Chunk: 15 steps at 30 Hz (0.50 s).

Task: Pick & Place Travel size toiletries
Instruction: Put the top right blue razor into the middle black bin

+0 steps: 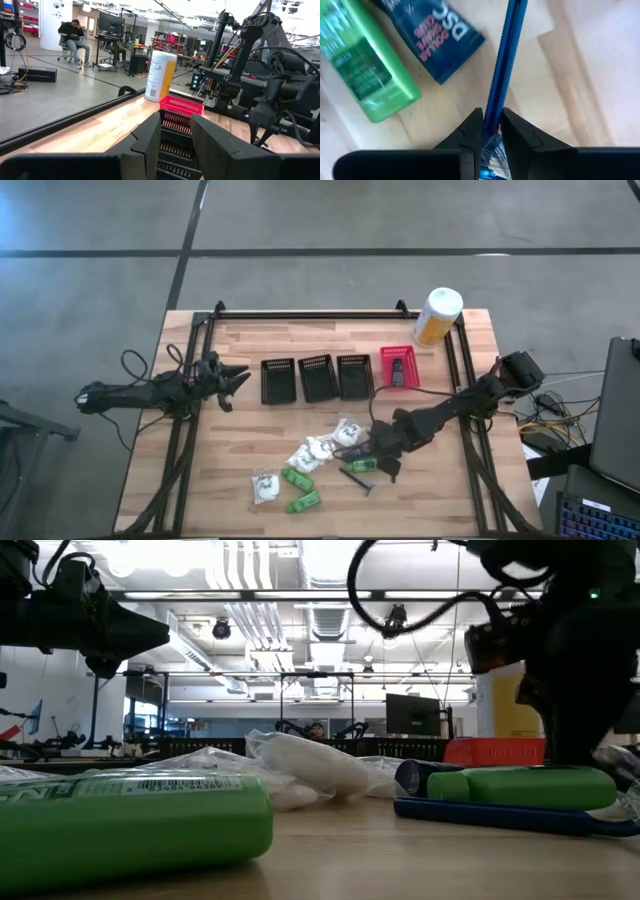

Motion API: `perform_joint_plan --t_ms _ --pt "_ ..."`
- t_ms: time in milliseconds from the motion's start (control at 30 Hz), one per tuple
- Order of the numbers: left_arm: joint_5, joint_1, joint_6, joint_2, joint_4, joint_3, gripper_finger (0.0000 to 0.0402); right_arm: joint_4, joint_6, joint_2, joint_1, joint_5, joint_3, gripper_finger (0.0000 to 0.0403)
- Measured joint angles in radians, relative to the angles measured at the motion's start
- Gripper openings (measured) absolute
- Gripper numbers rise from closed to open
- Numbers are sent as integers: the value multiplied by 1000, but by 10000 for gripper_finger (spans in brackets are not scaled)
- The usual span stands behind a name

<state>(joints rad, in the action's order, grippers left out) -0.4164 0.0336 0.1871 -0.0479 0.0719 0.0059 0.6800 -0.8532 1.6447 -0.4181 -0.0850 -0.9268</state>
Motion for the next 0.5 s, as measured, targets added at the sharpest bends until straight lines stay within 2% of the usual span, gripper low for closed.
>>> perform_joint_plan --t_ms 300,500 --pt "0 0 0 0 0 0 115 -1 -3 -82 -7 -74 0 45" --pt "0 0 0 0 0 0 115 -3 -3 -86 -7 -83 -1 43"
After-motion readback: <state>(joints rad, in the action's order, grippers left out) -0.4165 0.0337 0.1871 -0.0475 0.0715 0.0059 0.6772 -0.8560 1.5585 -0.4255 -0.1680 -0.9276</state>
